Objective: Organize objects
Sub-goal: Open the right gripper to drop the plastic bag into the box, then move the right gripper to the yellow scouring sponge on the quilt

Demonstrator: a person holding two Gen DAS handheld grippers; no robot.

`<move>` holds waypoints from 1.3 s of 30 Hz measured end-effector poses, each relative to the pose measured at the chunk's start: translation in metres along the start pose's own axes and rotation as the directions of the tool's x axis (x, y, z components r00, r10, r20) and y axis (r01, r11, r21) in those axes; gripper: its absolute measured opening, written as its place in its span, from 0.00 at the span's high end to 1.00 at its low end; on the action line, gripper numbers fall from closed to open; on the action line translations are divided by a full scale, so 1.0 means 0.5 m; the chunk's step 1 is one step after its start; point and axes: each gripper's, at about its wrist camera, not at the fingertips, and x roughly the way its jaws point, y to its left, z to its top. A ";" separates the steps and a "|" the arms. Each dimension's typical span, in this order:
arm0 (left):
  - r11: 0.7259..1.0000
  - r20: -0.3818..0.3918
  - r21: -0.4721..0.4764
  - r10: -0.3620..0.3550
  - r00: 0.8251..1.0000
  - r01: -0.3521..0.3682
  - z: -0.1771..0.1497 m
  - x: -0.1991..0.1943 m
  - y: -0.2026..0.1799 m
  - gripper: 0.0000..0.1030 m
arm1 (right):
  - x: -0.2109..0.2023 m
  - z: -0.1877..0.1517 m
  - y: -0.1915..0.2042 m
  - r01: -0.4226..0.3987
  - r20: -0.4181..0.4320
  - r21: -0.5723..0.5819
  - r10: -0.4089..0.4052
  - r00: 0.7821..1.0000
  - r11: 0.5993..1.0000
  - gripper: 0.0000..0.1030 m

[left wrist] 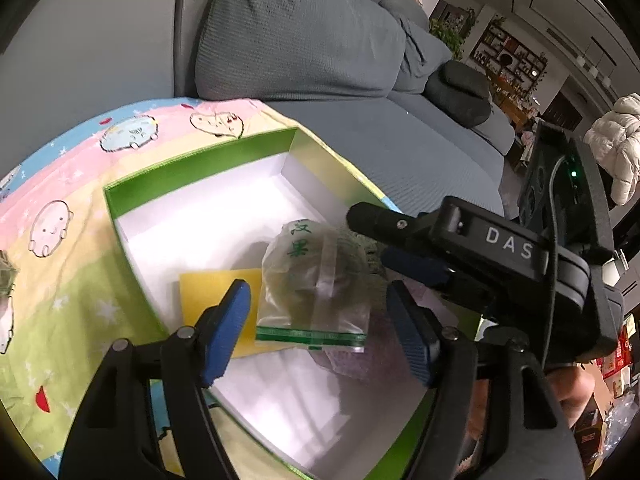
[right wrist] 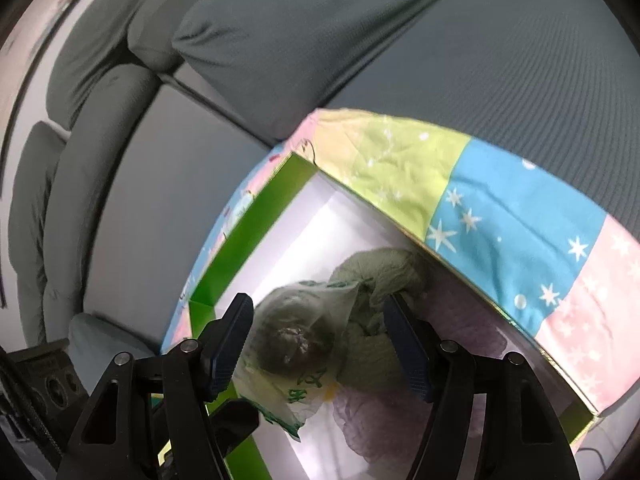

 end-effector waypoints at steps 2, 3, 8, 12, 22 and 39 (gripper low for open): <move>1.000 0.017 0.003 0.003 1.000 -0.003 -0.001 -0.017 0.000 0.32 | -0.007 -0.001 0.004 -0.012 0.012 -0.005 0.012 1.000 1.000 0.32; 1.000 0.024 0.004 0.005 1.000 -0.005 -0.001 -0.024 0.001 0.32 | -0.009 -0.001 0.007 -0.019 0.015 -0.006 0.019 1.000 1.000 0.32; 0.999 0.068 0.002 0.037 0.997 -0.037 -0.010 -0.068 0.014 0.25 | -0.013 -0.004 0.020 -0.030 0.028 -0.018 0.030 0.999 0.999 0.32; 0.998 0.100 -0.032 0.064 0.993 -0.061 -0.018 -0.110 0.045 0.25 | -0.022 -0.010 0.038 -0.035 0.045 -0.036 0.037 0.998 0.999 0.32; 0.971 0.163 -0.182 0.187 0.969 -0.157 -0.096 -0.224 0.175 0.24 | -0.027 -0.039 0.114 -0.092 0.028 -0.146 0.097 0.995 0.985 0.32; 0.736 0.185 -0.639 0.429 0.884 -0.223 -0.270 -0.425 0.468 0.24 | 0.072 -0.172 0.328 -0.109 -0.133 -0.438 0.056 0.990 0.892 0.30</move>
